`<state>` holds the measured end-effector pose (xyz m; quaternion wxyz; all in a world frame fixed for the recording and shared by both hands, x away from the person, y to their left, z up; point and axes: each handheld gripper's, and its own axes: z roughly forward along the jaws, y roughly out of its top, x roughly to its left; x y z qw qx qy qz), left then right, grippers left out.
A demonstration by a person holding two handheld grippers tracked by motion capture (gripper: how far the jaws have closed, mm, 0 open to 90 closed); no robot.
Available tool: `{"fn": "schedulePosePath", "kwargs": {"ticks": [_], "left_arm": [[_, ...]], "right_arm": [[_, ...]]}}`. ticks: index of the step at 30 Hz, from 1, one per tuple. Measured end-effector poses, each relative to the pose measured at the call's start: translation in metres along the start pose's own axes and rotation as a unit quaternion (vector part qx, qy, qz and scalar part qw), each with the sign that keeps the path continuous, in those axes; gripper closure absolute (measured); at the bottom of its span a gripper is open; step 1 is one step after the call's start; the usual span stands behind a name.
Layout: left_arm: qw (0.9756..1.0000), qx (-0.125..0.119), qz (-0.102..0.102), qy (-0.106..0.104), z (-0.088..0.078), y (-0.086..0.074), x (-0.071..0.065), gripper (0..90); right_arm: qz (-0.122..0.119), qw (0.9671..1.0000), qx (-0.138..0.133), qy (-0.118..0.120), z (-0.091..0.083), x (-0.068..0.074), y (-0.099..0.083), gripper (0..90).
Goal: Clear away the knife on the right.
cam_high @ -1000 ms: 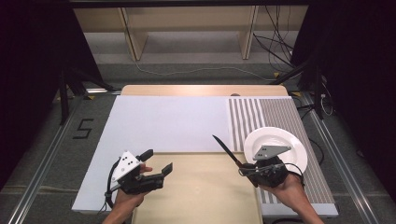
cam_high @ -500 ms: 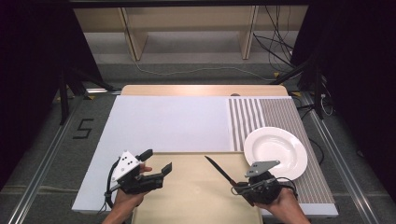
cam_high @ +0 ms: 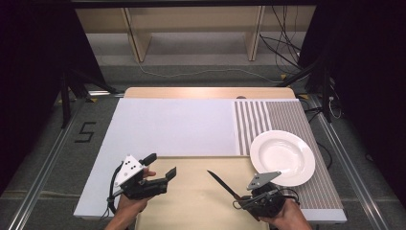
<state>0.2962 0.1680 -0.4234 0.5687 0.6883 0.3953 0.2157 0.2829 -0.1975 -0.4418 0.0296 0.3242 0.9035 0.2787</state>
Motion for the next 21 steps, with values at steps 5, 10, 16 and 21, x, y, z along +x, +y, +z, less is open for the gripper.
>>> {"fn": "schedulePosePath", "kwargs": {"ticks": [5,10,16,21], "left_arm": [[1.0,0.0,0.0,0.0,0.0,0.0,0.0,14.3],[1.0,0.0,0.0,0.0,0.0,0.0,0.0,14.3],[1.0,0.0,-0.002,0.0,0.0,0.0,0.001,14.3],[1.0,-0.001,-0.001,-0.001,0.0,0.0,0.0,14.3]], "right_arm": [[0.001,0.9999,0.013,0.0,0.002,0.002,-0.005,77.5],[-0.004,0.9993,0.038,-0.001,0.007,0.005,-0.007,77.5],[-0.009,0.9977,0.067,-0.001,0.013,0.007,-0.008,77.2],[-0.016,0.9969,0.077,0.005,0.014,0.009,-0.007,67.7]]}}
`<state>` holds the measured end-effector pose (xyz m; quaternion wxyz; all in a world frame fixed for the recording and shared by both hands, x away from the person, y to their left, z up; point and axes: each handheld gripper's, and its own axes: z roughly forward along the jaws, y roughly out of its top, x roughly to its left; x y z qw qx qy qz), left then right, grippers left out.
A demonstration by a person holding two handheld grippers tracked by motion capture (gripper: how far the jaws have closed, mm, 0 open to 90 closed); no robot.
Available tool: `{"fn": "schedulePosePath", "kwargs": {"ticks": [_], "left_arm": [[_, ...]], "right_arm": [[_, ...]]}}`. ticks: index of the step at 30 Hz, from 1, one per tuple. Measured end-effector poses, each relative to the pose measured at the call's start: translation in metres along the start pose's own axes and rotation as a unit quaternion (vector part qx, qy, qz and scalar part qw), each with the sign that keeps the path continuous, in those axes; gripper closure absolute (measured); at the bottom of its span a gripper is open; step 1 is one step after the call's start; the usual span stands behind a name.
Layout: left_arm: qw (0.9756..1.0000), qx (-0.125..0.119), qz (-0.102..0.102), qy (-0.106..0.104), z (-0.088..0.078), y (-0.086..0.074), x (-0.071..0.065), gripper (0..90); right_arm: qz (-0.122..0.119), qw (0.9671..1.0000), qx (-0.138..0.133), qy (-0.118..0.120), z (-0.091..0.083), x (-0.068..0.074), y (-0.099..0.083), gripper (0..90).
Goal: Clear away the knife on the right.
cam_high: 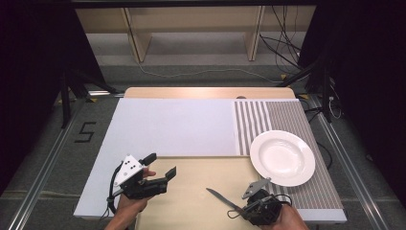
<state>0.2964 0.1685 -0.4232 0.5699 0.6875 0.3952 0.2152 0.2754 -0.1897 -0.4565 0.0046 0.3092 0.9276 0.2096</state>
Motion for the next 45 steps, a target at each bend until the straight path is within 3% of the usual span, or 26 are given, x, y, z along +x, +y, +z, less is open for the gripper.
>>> {"fn": "schedulePosePath", "kwargs": {"ticks": [3,5,7,8,15,19,27,35,42,45], "left_arm": [[1.0,0.0,0.001,-0.001,0.0,0.0,0.0,14.3],[1.0,0.001,0.001,-0.001,0.001,0.0,0.0,14.3],[1.0,0.0,0.0,-0.001,0.001,0.0,0.0,14.3],[1.0,-0.001,0.0,-0.001,0.001,0.0,0.0,14.3],[1.0,0.0,0.0,-0.001,0.001,0.0,0.0,14.3],[1.0,-0.002,0.001,-0.005,0.0,0.0,0.0,14.3],[1.0,-0.002,0.001,-0.005,0.001,0.0,-0.001,14.3],[1.0,-0.001,0.002,-0.004,0.0,0.0,-0.001,14.3],[1.0,-0.001,0.003,-0.004,0.0,0.0,-0.001,14.3],[1.0,-0.001,0.003,-0.004,0.0,0.0,-0.001,14.3]], "right_arm": [[0.001,0.9997,-0.023,0.003,-0.008,-0.002,0.002,58.0],[0.002,0.9989,-0.046,-0.001,-0.012,-0.003,0.004,58.3],[-0.009,0.9975,-0.07,-0.004,-0.015,-0.003,0.005,60.9],[-0.003,0.9974,-0.073,-0.003,-0.016,-0.002,0.006,64.2],[-0.059,0.9931,-0.101,-0.008,-0.011,0.008,0.011,78.0],[-0.079,0.9934,-0.082,-0.016,-0.003,0.012,0.014,84.8],[-0.101,0.9932,-0.057,-0.003,0.008,0.017,0.017,89.8],[-0.101,0.9944,-0.032,-0.006,0.015,0.018,0.017,90.0],[-0.094,0.9951,-0.032,-0.008,0.015,0.016,0.016,90.0],[-0.102,0.9944,-0.025,-0.012,0.015,0.014,0.016,90.0]]}}
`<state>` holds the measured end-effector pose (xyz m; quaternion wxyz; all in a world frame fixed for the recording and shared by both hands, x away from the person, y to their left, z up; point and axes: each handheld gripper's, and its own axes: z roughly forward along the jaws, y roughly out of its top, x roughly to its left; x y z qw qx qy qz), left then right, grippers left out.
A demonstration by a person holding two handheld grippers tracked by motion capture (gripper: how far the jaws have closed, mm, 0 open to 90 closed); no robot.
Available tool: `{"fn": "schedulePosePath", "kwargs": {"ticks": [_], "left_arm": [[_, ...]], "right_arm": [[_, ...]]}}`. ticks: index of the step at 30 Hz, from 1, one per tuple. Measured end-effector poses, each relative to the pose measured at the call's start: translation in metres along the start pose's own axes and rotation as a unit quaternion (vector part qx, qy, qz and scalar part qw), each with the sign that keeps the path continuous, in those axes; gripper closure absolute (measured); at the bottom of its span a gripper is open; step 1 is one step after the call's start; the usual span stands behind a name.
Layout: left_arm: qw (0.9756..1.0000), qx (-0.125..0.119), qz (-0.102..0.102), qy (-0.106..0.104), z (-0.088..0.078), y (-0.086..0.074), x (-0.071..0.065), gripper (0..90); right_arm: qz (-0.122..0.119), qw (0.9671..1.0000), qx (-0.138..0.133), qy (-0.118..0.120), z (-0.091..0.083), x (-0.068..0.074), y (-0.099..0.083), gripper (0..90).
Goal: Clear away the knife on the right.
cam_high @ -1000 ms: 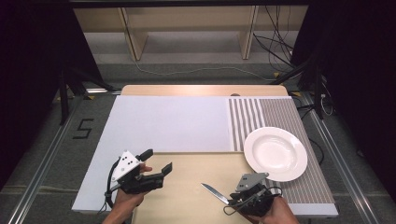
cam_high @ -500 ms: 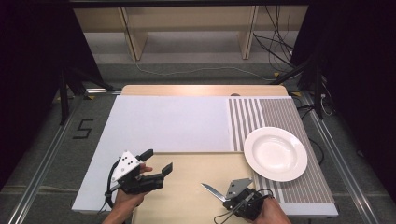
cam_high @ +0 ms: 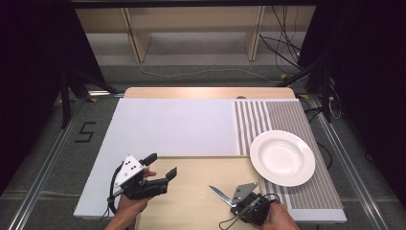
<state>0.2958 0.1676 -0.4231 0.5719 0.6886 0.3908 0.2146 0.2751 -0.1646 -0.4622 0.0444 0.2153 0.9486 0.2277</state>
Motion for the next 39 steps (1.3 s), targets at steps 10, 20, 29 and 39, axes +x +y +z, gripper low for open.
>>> {"fn": "schedulePosePath", "kwargs": {"ticks": [10,20,29,39], "left_arm": [[1.0,0.0,0.002,0.0,0.0,0.0,0.0,14.3],[1.0,0.001,0.002,0.001,0.0,0.0,0.0,14.3],[1.0,0.001,0.002,0.001,0.0,0.0,-0.001,14.3],[1.0,-0.001,-0.001,0.001,0.0,0.001,-0.001,14.4]], "right_arm": [[0.011,0.9998,0.008,-0.011,-0.001,-0.006,-0.003,90.0],[0.025,0.9994,0.013,-0.018,-0.004,-0.013,-0.007,90.0],[0.038,0.999,0.014,-0.018,-0.006,-0.019,-0.009,90.0],[0.044,0.9986,0.019,-0.022,-0.008,-0.023,-0.011,90.0]]}}
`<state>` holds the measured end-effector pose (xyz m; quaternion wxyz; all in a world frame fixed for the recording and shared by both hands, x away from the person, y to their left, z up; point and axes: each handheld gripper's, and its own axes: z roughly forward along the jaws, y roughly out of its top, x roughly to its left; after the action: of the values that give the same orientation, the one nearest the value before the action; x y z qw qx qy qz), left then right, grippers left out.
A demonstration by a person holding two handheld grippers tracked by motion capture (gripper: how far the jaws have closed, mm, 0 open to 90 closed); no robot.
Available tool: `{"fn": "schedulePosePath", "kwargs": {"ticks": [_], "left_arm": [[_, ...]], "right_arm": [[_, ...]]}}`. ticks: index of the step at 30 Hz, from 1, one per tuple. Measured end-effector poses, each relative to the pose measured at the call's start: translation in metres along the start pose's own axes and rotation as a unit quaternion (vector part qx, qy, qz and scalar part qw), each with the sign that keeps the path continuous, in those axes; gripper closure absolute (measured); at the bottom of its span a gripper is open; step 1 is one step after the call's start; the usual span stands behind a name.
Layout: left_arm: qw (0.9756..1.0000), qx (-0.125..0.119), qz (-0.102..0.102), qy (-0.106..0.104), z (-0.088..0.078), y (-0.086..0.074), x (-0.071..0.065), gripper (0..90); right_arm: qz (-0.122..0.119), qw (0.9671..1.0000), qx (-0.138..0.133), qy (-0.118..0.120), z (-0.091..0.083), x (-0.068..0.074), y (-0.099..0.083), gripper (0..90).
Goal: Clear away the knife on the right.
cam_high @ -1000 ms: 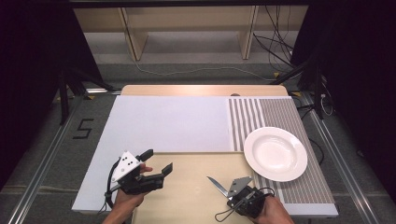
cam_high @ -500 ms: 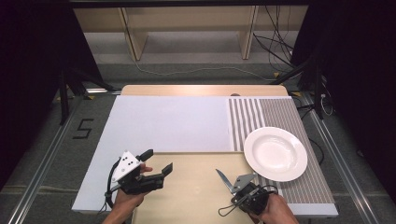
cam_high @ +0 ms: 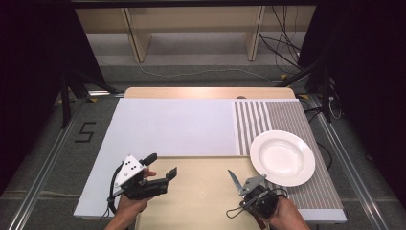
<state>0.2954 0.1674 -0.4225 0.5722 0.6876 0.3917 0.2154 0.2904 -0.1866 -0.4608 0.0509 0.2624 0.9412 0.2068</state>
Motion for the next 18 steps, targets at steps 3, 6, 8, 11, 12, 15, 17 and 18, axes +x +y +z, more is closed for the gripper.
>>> {"fn": "schedulePosePath", "kwargs": {"ticks": [3,6,8,11,12,15,17,18], "left_arm": [[1.0,0.0,0.001,0.0,0.0,0.0,0.0,14.3],[1.0,0.0,0.001,0.0,0.0,0.0,0.0,14.3],[1.0,0.0,0.002,0.0,0.0,0.0,0.0,14.3],[1.0,-0.001,0.001,0.0,0.0,0.0,0.0,14.4],[1.0,-0.001,0.001,0.0,0.0,0.0,0.0,14.4],[1.0,-0.001,0.001,0.0,-0.001,0.001,0.0,14.3],[1.0,0.0,0.001,0.0,-0.001,0.001,0.0,14.3],[1.0,-0.001,0.001,0.0,-0.001,0.001,0.0,14.3]], "right_arm": [[0.004,1.0,-0.001,-0.003,0.0,-0.002,-0.001,90.0],[0.009,0.9999,0.003,-0.006,-0.002,-0.004,-0.002,90.0],[0.01,0.9999,0.005,-0.008,-0.002,-0.005,-0.002,90.0],[0.015,0.9998,0.006,-0.008,-0.003,-0.007,-0.003,90.0],[0.014,0.9998,0.004,-0.009,-0.003,-0.007,-0.003,90.0],[0.02,0.9998,0.005,-0.009,-0.004,-0.009,-0.004,90.0],[0.02,0.9997,0.004,-0.011,-0.005,-0.01,-0.005,90.0],[0.021,0.9997,0.005,-0.011,-0.006,-0.011,-0.005,90.0]]}}
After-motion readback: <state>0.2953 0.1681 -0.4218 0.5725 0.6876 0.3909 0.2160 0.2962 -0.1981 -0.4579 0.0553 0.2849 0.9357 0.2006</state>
